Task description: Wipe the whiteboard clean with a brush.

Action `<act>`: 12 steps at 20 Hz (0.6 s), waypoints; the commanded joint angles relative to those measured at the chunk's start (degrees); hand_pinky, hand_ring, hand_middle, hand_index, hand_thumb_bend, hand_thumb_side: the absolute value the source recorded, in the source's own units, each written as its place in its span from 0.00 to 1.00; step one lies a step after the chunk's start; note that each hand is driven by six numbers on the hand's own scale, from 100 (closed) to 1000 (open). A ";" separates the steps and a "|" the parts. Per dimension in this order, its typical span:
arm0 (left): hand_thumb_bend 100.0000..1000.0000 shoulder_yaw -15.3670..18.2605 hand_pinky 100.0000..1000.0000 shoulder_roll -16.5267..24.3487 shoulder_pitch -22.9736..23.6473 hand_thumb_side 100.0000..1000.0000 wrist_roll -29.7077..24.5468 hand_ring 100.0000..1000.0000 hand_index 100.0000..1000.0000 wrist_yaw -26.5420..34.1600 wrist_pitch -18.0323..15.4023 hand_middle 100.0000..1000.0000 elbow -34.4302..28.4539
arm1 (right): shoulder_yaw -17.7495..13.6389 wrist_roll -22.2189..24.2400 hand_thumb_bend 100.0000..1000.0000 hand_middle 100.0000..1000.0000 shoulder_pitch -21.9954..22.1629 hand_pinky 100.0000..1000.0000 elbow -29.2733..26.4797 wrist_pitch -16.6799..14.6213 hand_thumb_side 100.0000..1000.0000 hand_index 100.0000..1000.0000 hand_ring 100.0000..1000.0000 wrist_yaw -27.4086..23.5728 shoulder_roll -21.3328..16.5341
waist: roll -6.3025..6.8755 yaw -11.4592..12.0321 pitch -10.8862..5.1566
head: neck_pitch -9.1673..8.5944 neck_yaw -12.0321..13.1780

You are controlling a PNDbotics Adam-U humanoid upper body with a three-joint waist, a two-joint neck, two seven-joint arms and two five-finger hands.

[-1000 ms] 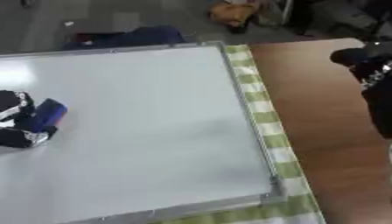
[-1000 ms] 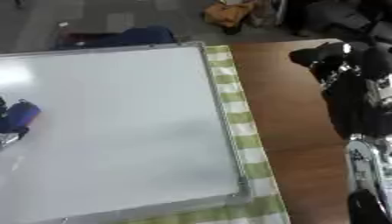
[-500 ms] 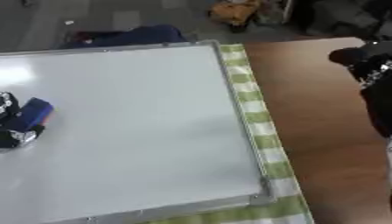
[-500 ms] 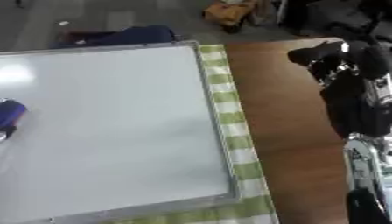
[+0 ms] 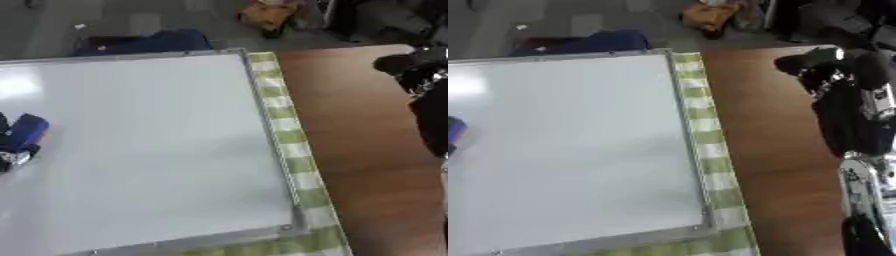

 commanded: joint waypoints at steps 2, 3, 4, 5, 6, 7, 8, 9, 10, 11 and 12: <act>0.18 0.48 0.47 2.12 0.81 0.53 -1.09 0.33 0.10 1.10 0.64 0.11 1.14 | -0.10 -0.11 0.38 0.48 -0.22 0.81 -0.82 0.15 0.77 0.60 0.70 -0.25 -0.85 | -0.44 0.17 -1.11 | 0.18 -0.08; 0.18 0.48 0.47 2.23 0.86 0.53 -1.28 0.33 0.10 1.36 0.70 0.11 1.07 | -0.12 -0.13 0.38 0.48 -0.20 0.81 -0.82 0.14 0.77 0.60 0.70 -0.25 -0.86 | -0.45 0.18 -1.14 | 0.22 -0.09; 0.18 0.48 0.47 2.31 0.93 0.53 -1.40 0.33 0.10 1.56 0.78 0.11 1.00 | -0.13 -0.15 0.38 0.48 -0.18 0.81 -0.82 0.13 0.77 0.60 0.70 -0.25 -0.86 | -0.47 0.19 -1.17 | 0.22 -0.09; 0.18 0.50 0.47 2.39 1.00 0.53 -1.47 0.33 0.10 1.69 0.90 0.11 0.96 | -0.11 -0.15 0.38 0.48 -0.16 0.81 -0.82 0.13 0.77 0.60 0.70 -0.25 -0.85 | -0.51 0.20 -1.18 | 0.17 -0.11; 0.17 0.54 0.47 2.47 1.06 0.53 -1.46 0.33 0.10 1.79 1.08 0.11 0.93 | -0.09 -0.13 0.38 0.48 -0.15 0.81 -0.82 0.12 0.77 0.60 0.70 -0.25 -0.84 | -0.54 0.21 -1.19 | 0.10 -0.13; 0.17 0.58 0.46 2.51 1.10 0.53 -1.41 0.33 0.10 1.87 1.27 0.10 0.91 | -0.08 -0.11 0.38 0.48 -0.15 0.81 -0.82 0.11 0.77 0.60 0.70 -0.24 -0.83 | -0.57 0.22 -1.19 | 0.08 -0.14; 0.17 0.60 0.46 2.54 1.12 0.53 -1.31 0.33 0.10 1.92 1.45 0.10 0.89 | -0.08 -0.11 0.38 0.48 -0.15 0.81 -0.82 0.10 0.77 0.60 0.70 -0.24 -0.83 | -0.59 0.24 -1.19 | 0.08 -0.15; 0.17 0.57 0.46 2.53 1.13 0.53 -1.21 0.33 0.10 1.93 1.54 0.10 0.89 | -0.07 -0.08 0.38 0.48 -0.15 0.81 -0.82 0.10 0.77 0.60 0.70 -0.23 -0.82 | -0.59 0.26 -1.18 | 0.07 -0.14; 0.17 0.52 0.46 2.49 1.14 0.53 -1.11 0.33 0.10 1.96 1.56 0.10 0.87 | -0.06 -0.03 0.38 0.48 -0.14 0.81 -0.82 0.11 0.77 0.59 0.70 -0.20 -0.81 | -0.60 0.26 -1.16 | 0.07 -0.13; 0.16 0.49 0.46 2.44 1.12 0.53 -1.02 0.32 0.10 2.01 1.57 0.10 0.81 | -0.04 0.04 0.38 0.48 -0.14 0.81 -0.82 0.13 0.77 0.59 0.70 -0.16 -0.79 | -0.62 0.26 -1.14 | 0.05 -0.14; 0.16 0.47 0.46 2.41 1.09 0.53 -0.93 0.32 0.10 2.03 1.61 0.10 0.71 | -0.02 0.11 0.38 0.48 -0.15 0.81 -0.82 0.13 0.77 0.59 0.70 -0.14 -0.77 | -0.65 0.25 -1.12 | 0.05 -0.12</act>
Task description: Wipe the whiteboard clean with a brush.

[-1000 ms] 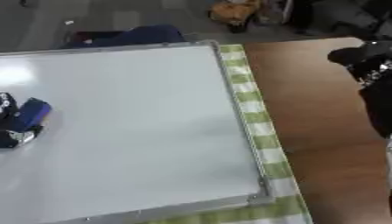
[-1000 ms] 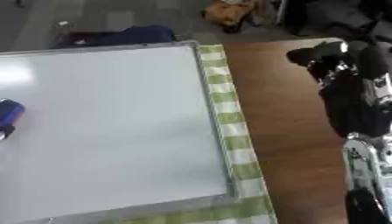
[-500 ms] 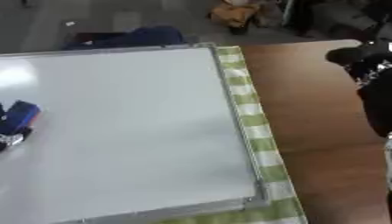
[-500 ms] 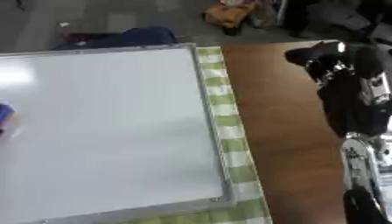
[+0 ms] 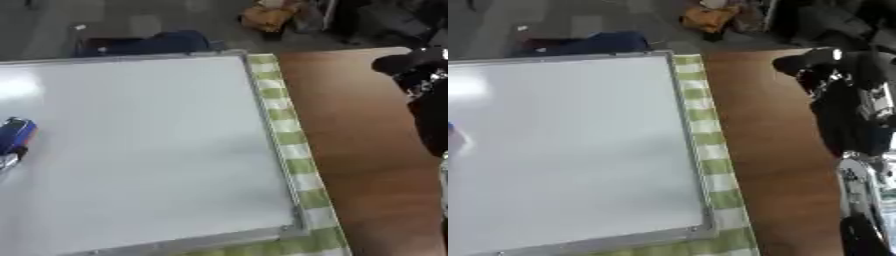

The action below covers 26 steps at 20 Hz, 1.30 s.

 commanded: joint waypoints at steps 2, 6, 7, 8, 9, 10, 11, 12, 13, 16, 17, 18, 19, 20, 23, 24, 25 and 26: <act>0.16 0.17 0.46 1.56 0.49 0.53 0.10 0.32 0.10 -0.10 0.71 0.10 0.59 | 0.00 0.15 0.38 0.48 -0.20 0.81 -0.82 0.03 0.77 0.59 0.70 -0.14 -0.78 | -0.40 0.06 -1.02 | 0.04 -0.09; 0.15 0.09 0.46 1.46 0.54 0.53 0.87 0.32 0.10 -0.59 1.05 0.10 0.73 | 0.04 0.31 0.39 0.48 -0.18 0.81 -0.82 0.16 0.77 0.59 0.70 -0.10 -0.71 | -0.31 0.08 -1.01 | -0.03 -0.12; 0.16 0.03 0.46 1.38 0.54 0.53 0.99 0.32 0.10 -0.67 0.97 0.10 0.76 | 0.04 0.34 0.38 0.48 -0.19 0.81 -0.82 0.21 0.77 0.59 0.70 -0.09 -0.69 | -0.30 0.07 -1.01 | -0.04 -0.13; 0.16 -0.07 0.46 1.27 0.52 0.53 1.02 0.32 0.10 -0.70 0.75 0.10 0.76 | 0.04 0.36 0.38 0.48 -0.20 0.81 -0.82 0.22 0.77 0.59 0.70 -0.08 -0.69 | -0.30 0.05 -1.02 | -0.07 -0.14; 0.16 -0.17 0.45 1.16 0.50 0.53 0.94 0.32 0.10 -0.68 0.48 0.10 0.75 | 0.02 0.35 0.38 0.48 -0.20 0.81 -0.82 0.21 0.77 0.59 0.70 -0.08 -0.69 | -0.30 0.01 -1.01 | -0.10 -0.13; 0.16 -0.30 0.45 1.02 0.46 0.53 0.73 0.32 0.10 -0.60 0.11 0.10 0.72 | 0.00 0.32 0.38 0.48 -0.20 0.81 -0.82 0.19 0.77 0.59 0.70 -0.07 -0.70 | -0.30 -0.04 -1.00 | -0.13 -0.11; 0.17 -0.40 0.45 0.89 0.42 0.52 0.49 0.32 0.10 -0.52 -0.22 0.10 0.62 | -0.01 0.30 0.38 0.47 -0.19 0.81 -0.82 0.18 0.77 0.59 0.70 -0.06 -0.70 | -0.30 -0.09 -0.99 | -0.14 -0.10; 0.17 -0.57 0.46 0.71 0.37 0.52 0.20 0.32 0.10 -0.49 -0.63 0.09 0.44 | 0.00 0.31 0.38 0.47 -0.20 0.81 -0.82 0.17 0.77 0.59 0.70 -0.05 -0.69 | -0.30 -0.15 -0.97 | -0.15 -0.10; 0.18 -0.73 0.46 0.56 0.34 0.51 -0.04 0.32 0.10 -0.52 -1.01 0.09 0.23 | 0.00 0.31 0.38 0.47 -0.20 0.81 -0.82 0.15 0.77 0.59 0.70 -0.04 -0.68 | -0.30 -0.19 -0.95 | -0.16 -0.09; 0.18 -1.45 0.46 -0.11 0.34 0.51 -0.58 0.32 0.09 -1.08 -2.41 0.09 -0.49 | 0.01 0.35 0.38 0.47 -0.23 0.81 -0.82 0.16 0.77 0.59 0.70 0.01 -0.65 | -0.29 -0.27 -0.88 | -0.22 0.02; 0.18 -1.66 0.46 -0.39 0.35 0.51 -0.73 0.32 0.09 -1.25 -2.85 0.09 -0.69 | 0.01 0.37 0.38 0.47 -0.24 0.81 -0.82 0.16 0.77 0.59 0.70 0.03 -0.65 | -0.29 -0.28 -0.86 | -0.24 0.02; 0.18 -1.90 0.45 -0.75 0.36 0.51 -0.95 0.32 0.09 -1.31 -3.37 0.09 -0.89 | 0.01 0.39 0.38 0.47 -0.25 0.81 -0.82 0.15 0.77 0.59 0.70 0.04 -0.65 | -0.30 -0.30 -0.84 | -0.22 0.04; 0.18 -2.08 0.45 -1.07 0.37 0.51 -1.27 0.32 0.09 -1.24 -3.84 0.09 -1.11 | 0.00 0.38 0.39 0.47 -0.25 0.81 -0.82 0.13 0.76 0.59 0.70 0.05 -0.66 | -0.29 -0.31 -0.83 | -0.20 0.06; 0.18 -2.36 0.45 -1.54 0.36 0.51 -1.75 0.32 0.09 -1.08 -4.41 0.09 -1.38 | 0.01 0.38 0.38 0.47 -0.29 0.82 -0.82 0.13 0.76 0.59 0.70 0.05 -0.65 | -0.29 -0.35 -0.81 | -0.18 0.11; 0.18 -3.12 0.45 -2.77 0.29 0.51 -3.56 0.32 0.09 -0.33 -5.84 0.09 -2.41 | 0.06 0.44 0.38 0.47 -0.39 0.82 -0.82 0.13 0.77 0.59 0.70 0.06 -0.61 | -0.30 -0.44 -0.74 | -0.13 0.12; 0.17 -3.43 0.45 -3.15 0.21 0.51 -4.12 0.32 0.09 -0.09 -6.31 0.09 -2.85 | 0.05 0.43 0.38 0.47 -0.40 0.82 -0.82 0.10 0.77 0.59 0.70 0.05 -0.63 | -0.30 -0.48 -0.72 | -0.08 0.16; 0.17 -3.74 0.45 -3.50 0.15 0.51 -4.65 0.31 0.09 0.13 -6.78 0.09 -3.33 | 0.05 0.41 0.38 0.47 -0.41 0.82 -0.82 0.09 0.77 0.59 0.70 0.05 -0.64 | -0.28 -0.50 -0.71 | -0.07 0.19; 0.17 -4.04 0.45 -3.89 0.10 0.52 -5.16 0.31 0.09 0.36 -7.25 0.09 -3.83 | 0.06 0.41 0.38 0.47 -0.43 0.82 -0.82 0.10 0.77 0.59 0.70 0.04 -0.63 | -0.27 -0.51 -0.69 | -0.07 0.19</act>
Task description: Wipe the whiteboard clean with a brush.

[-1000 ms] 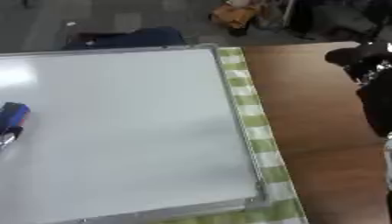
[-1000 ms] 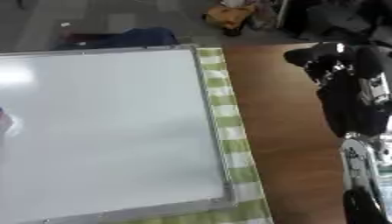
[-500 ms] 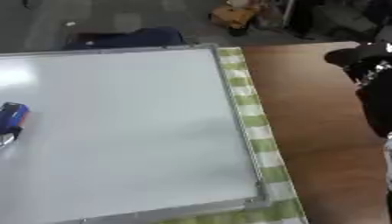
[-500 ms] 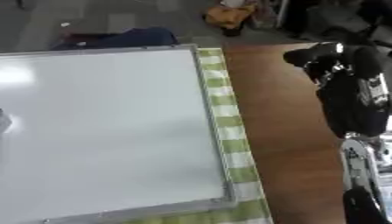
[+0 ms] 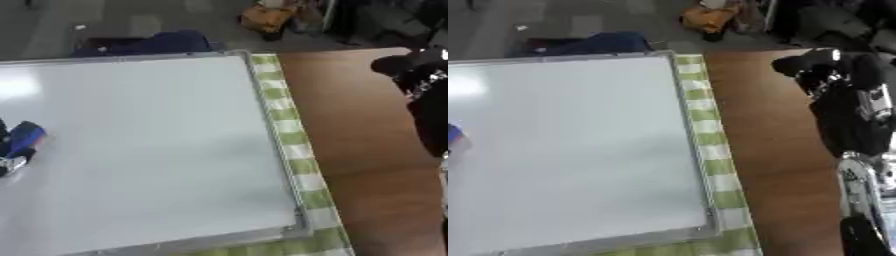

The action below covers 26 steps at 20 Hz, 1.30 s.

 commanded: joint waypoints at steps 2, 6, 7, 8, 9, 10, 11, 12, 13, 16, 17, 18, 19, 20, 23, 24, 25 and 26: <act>0.18 -1.98 0.45 -2.48 -0.16 0.51 -2.55 0.32 0.09 0.67 -1.88 0.09 -1.44 | 0.08 0.09 0.38 0.47 -0.47 0.82 -0.82 0.00 0.77 0.59 0.70 0.01 -0.68 | -0.20 -0.34 -0.69 | -0.08 0.15; 0.18 -2.54 0.45 -3.61 -0.33 0.52 -3.59 0.32 0.10 0.69 -2.48 0.09 -2.60 | 0.12 0.17 0.39 0.47 -0.56 0.82 -0.82 0.07 0.76 0.59 0.70 0.02 -0.68 | -0.11 -0.45 -0.59 | -0.18 0.18; 0.18 -2.70 0.45 -3.88 -0.40 0.52 -3.71 0.32 0.10 0.61 -2.68 0.09 -2.87 | 0.14 0.21 0.39 0.47 -0.58 0.82 -0.82 0.08 0.76 0.59 0.70 0.03 -0.68 | -0.09 -0.46 -0.57 | -0.18 0.18; 0.18 -2.88 0.45 -4.22 -0.54 0.52 -3.76 0.31 0.10 0.53 -2.92 0.09 -3.15 | 0.15 0.23 0.39 0.47 -0.61 0.82 -0.82 0.11 0.76 0.59 0.70 0.04 -0.67 | -0.05 -0.49 -0.54 | -0.19 0.18; 0.18 -3.02 0.45 -4.52 -0.64 0.52 -3.78 0.31 0.09 0.43 -3.10 0.09 -3.40 | 0.15 0.24 0.39 0.47 -0.63 0.82 -0.82 0.14 0.76 0.59 0.70 0.05 -0.66 | -0.02 -0.49 -0.53 | -0.20 0.17; 0.18 -3.22 0.45 -4.95 -0.80 0.52 -3.76 0.31 0.09 0.34 -3.33 0.09 -3.69 | 0.17 0.27 0.39 0.47 -0.67 0.82 -0.82 0.16 0.76 0.59 0.70 0.06 -0.65 | 0.00 -0.54 -0.50 | -0.24 0.18; 0.18 -3.42 0.45 -5.36 -0.92 0.52 -3.70 0.31 0.10 0.21 -3.55 0.09 -4.01 | 0.19 0.30 0.39 0.47 -0.70 0.82 -0.82 0.17 0.76 0.59 0.70 0.07 -0.64 | 0.01 -0.57 -0.47 | -0.27 0.20; 0.18 -3.68 0.45 -5.77 -1.01 0.52 -3.56 0.31 0.09 0.00 -3.82 0.09 -4.40 | 0.19 0.31 0.39 0.47 -0.72 0.82 -0.82 0.16 0.76 0.59 0.70 0.08 -0.63 | 0.00 -0.63 -0.43 | -0.34 0.25; 0.18 -3.96 0.45 -6.09 -1.05 0.52 -3.38 0.31 0.10 -0.29 -4.10 0.09 -4.74 | 0.19 0.32 0.39 0.47 -0.74 0.82 -0.82 0.14 0.76 0.59 0.70 0.08 -0.63 | -0.01 -0.68 -0.40 | -0.40 0.28; 0.18 -4.87 0.45 -7.08 -1.02 0.52 -2.80 0.32 0.10 -1.28 -5.09 0.09 -5.44 | 0.19 0.32 0.39 0.47 -0.79 0.82 -0.82 0.08 0.76 0.59 0.70 0.09 -0.65 | 0.01 -0.79 -0.30 | -0.46 0.35; 0.18 -5.22 0.45 -7.40 -0.99 0.52 -2.67 0.32 0.10 -1.62 -5.47 0.09 -5.59 | 0.20 0.34 0.39 0.47 -0.81 0.82 -0.82 0.10 0.76 0.59 0.70 0.11 -0.65 | 0.02 -0.80 -0.27 | -0.48 0.35; 0.17 -5.58 0.45 -7.69 -0.98 0.52 -2.57 0.32 0.10 -1.92 -5.87 0.09 -5.73 | 0.22 0.38 0.39 0.47 -0.83 0.82 -0.82 0.11 0.76 0.59 0.70 0.12 -0.64 | 0.03 -0.81 -0.23 | -0.52 0.37; 0.17 -5.96 0.45 -8.02 -0.97 0.52 -2.52 0.32 0.10 -2.18 -6.35 0.09 -5.88 | 0.23 0.41 0.39 0.47 -0.85 0.82 -0.82 0.11 0.76 0.59 0.70 0.13 -0.64 | 0.03 -0.81 -0.19 | -0.53 0.38; 0.17 -6.32 0.45 -8.35 -0.98 0.52 -2.49 0.32 0.10 -2.43 -6.83 0.09 -6.08 | 0.24 0.45 0.39 0.47 -0.88 0.82 -0.82 0.10 0.76 0.59 0.70 0.14 -0.65 | 0.03 -0.82 -0.14 | -0.57 0.44; 0.17 -6.94 0.45 -8.96 -1.03 0.52 -2.23 0.31 0.08 -3.19 -7.74 0.08 -6.56 | 0.25 0.53 0.39 0.47 -0.95 0.82 -0.82 0.07 0.76 0.59 0.70 0.16 -0.65 | 0.05 -0.87 -0.01 | -0.71 0.49; 0.17 -7.05 0.45 -9.07 -1.05 0.52 -2.09 0.31 0.08 -3.37 -7.94 0.08 -6.69 | 0.24 0.54 0.39 0.47 -0.95 0.82 -0.82 0.07 0.76 0.59 0.70 0.18 -0.66 | 0.06 -0.87 0.02 | -0.70 0.47; 0.17 -7.15 0.45 -9.14 -1.07 0.52 -1.91 0.31 0.08 -3.51 -8.14 0.08 -6.83 | 0.23 0.55 0.39 0.47 -0.95 0.82 -0.82 0.07 0.76 0.59 0.70 0.19 -0.66 | 0.07 -0.85 0.04 | -0.69 0.43; 0.16 -7.22 0.45 -9.19 -1.10 0.52 -1.71 0.31 0.08 -3.63 -8.29 0.08 -6.97 | 0.25 0.59 0.38 0.47 -0.94 0.82 -0.82 0.09 0.75 0.59 0.70 0.21 -0.66 | 0.08 -0.82 0.05 | -0.68 0.40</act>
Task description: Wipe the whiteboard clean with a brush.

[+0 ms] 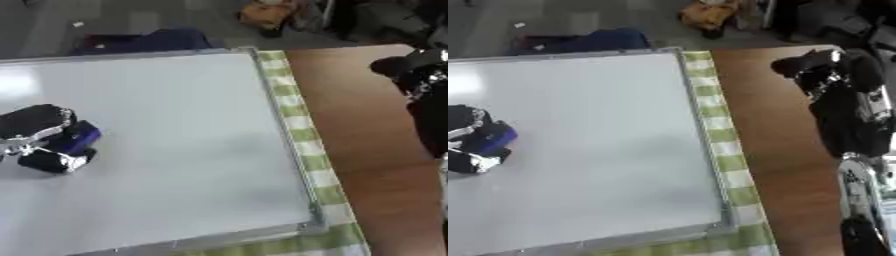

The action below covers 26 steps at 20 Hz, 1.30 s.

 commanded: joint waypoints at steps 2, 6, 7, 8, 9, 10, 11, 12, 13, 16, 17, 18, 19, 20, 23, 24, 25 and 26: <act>0.16 -1.52 0.45 -1.61 0.01 0.53 0.39 0.31 0.08 -1.56 -0.94 0.08 -0.04 | -0.03 0.34 0.39 0.47 -0.61 0.82 -0.82 -0.06 0.75 0.59 0.70 0.15 -0.76 | -0.22 -0.22 -0.67 | -0.61 0.09; 0.13 -1.33 0.44 -1.42 0.07 0.52 1.30 0.30 0.07 -2.03 -0.83 0.07 -0.18 | -0.07 0.30 0.39 0.47 -0.55 0.82 -0.82 -0.08 0.76 0.59 0.70 0.13 -0.77 | -0.25 -0.25 -0.75 | -0.62 0.06; 0.12 -1.29 0.44 -1.35 0.06 0.52 1.49 0.30 0.06 -2.14 -0.80 0.07 -0.11 | -0.05 0.31 0.39 0.47 -0.53 0.82 -0.82 -0.06 0.76 0.59 0.70 0.13 -0.77 | -0.24 -0.25 -0.79 | -0.61 0.05; 0.11 -1.24 0.44 -1.29 0.06 0.52 1.65 0.30 0.06 -2.23 -0.78 0.07 -0.04 | -0.04 0.32 0.39 0.47 -0.51 0.82 -0.82 -0.04 0.75 0.59 0.70 0.12 -0.75 | -0.24 -0.25 -0.83 | -0.61 0.04; 0.11 -1.17 0.44 -1.23 0.07 0.52 1.80 0.30 0.05 -2.31 -0.74 0.07 0.03 | -0.04 0.32 0.39 0.47 -0.50 0.82 -0.82 -0.03 0.75 0.59 0.70 0.11 -0.75 | -0.25 -0.24 -0.87 | -0.65 0.00; 0.11 -1.11 0.44 -1.20 0.06 0.52 1.92 0.30 0.05 -2.39 -0.70 0.07 0.09 | -0.03 0.32 0.39 0.47 -0.50 0.82 -0.82 -0.02 0.75 0.59 0.70 0.10 -0.75 | -0.25 -0.24 -0.89 | -0.69 -0.01; 0.09 -1.06 0.44 -1.16 0.06 0.52 2.03 0.30 0.05 -2.47 -0.66 0.08 0.13 | -0.02 0.32 0.39 0.47 -0.50 0.82 -0.82 0.00 0.76 0.59 0.70 0.08 -0.74 | -0.26 -0.24 -0.92 | -0.76 0.00; 0.09 -1.02 0.44 -1.08 0.06 0.52 2.17 0.29 0.04 -2.54 -0.62 0.08 0.20 | 0.00 0.34 0.39 0.47 -0.50 0.82 -0.82 0.02 0.76 0.59 0.70 0.05 -0.73 | -0.27 -0.24 -0.95 | -0.84 0.02; 0.09 -1.00 0.44 -0.99 0.06 0.52 2.31 0.29 0.04 -2.64 -0.58 0.08 0.28 | 0.00 0.35 0.39 0.47 -0.49 0.82 -0.82 0.04 0.76 0.59 0.70 0.03 -0.72 | -0.27 -0.24 -0.98 | -0.87 0.04; 0.07 -0.74 0.44 -0.76 0.09 0.52 2.72 0.30 0.03 -2.98 -0.15 0.10 0.62 | 0.00 0.42 0.39 0.47 -0.46 0.82 -0.82 0.11 0.75 0.59 0.69 0.04 -0.71 | -0.30 -0.23 -1.02 | -0.94 0.03; 0.07 -0.60 0.44 -0.64 0.11 0.52 2.87 0.30 0.03 -3.21 0.14 0.10 0.79 | 0.00 0.45 0.39 0.47 -0.45 0.82 -0.82 0.15 0.75 0.59 0.69 0.05 -0.71 | -0.32 -0.21 -1.03 | -0.98 0.04; 0.06 -0.45 0.44 -0.56 0.13 0.52 3.03 0.30 0.03 -3.45 0.43 0.10 0.98 | 0.00 0.47 0.39 0.47 -0.44 0.82 -0.82 0.18 0.75 0.59 0.69 0.07 -0.70 | -0.33 -0.19 -1.04 | -1.02 0.06; 0.05 -0.24 0.44 -0.45 0.15 0.53 3.18 0.30 0.03 -3.70 0.80 0.11 1.23 | 0.00 0.48 0.39 0.47 -0.43 0.82 -0.82 0.20 0.75 0.59 0.69 0.08 -0.70 | -0.34 -0.16 -1.05 | -1.04 0.06; 0.05 -0.05 0.44 -0.35 0.15 0.53 3.36 0.30 0.03 -3.93 1.13 0.11 1.45 | 0.00 0.49 0.39 0.47 -0.43 0.82 -0.82 0.20 0.75 0.59 0.69 0.08 -0.70 | -0.35 -0.15 -1.06 | -1.06 0.05; 0.04 0.62 0.44 0.24 0.08 0.53 4.32 0.29 0.03 -4.69 2.14 0.10 2.10 | -0.01 0.49 0.39 0.47 -0.41 0.82 -0.82 0.19 0.75 0.59 0.69 0.11 -0.73 | -0.38 -0.12 -1.04 | -1.16 0.00; 0.04 0.90 0.43 0.43 0.05 0.54 4.67 0.29 0.03 -4.90 2.53 0.10 2.40 | -0.02 0.49 0.39 0.47 -0.41 0.82 -0.82 0.18 0.75 0.59 0.69 0.11 -0.73 | -0.40 -0.12 -1.02 | -1.20 -0.01; 0.03 1.29 0.44 0.76 0.00 0.54 5.12 0.29 0.03 -5.15 3.11 0.10 2.73 | -0.01 0.50 0.39 0.47 -0.39 0.82 -0.82 0.17 0.75 0.59 0.69 0.12 -0.73 | -0.41 -0.11 -1.01 | -1.22 -0.03; 0.02 1.64 0.43 1.06 -0.04 0.54 5.62 0.29 0.03 -5.42 3.70 0.10 3.13 | -0.02 0.51 0.39 0.47 -0.37 0.82 -0.82 0.14 0.75 0.59 0.69 0.13 -0.75 | -0.43 -0.10 -1.00 | -1.23 -0.05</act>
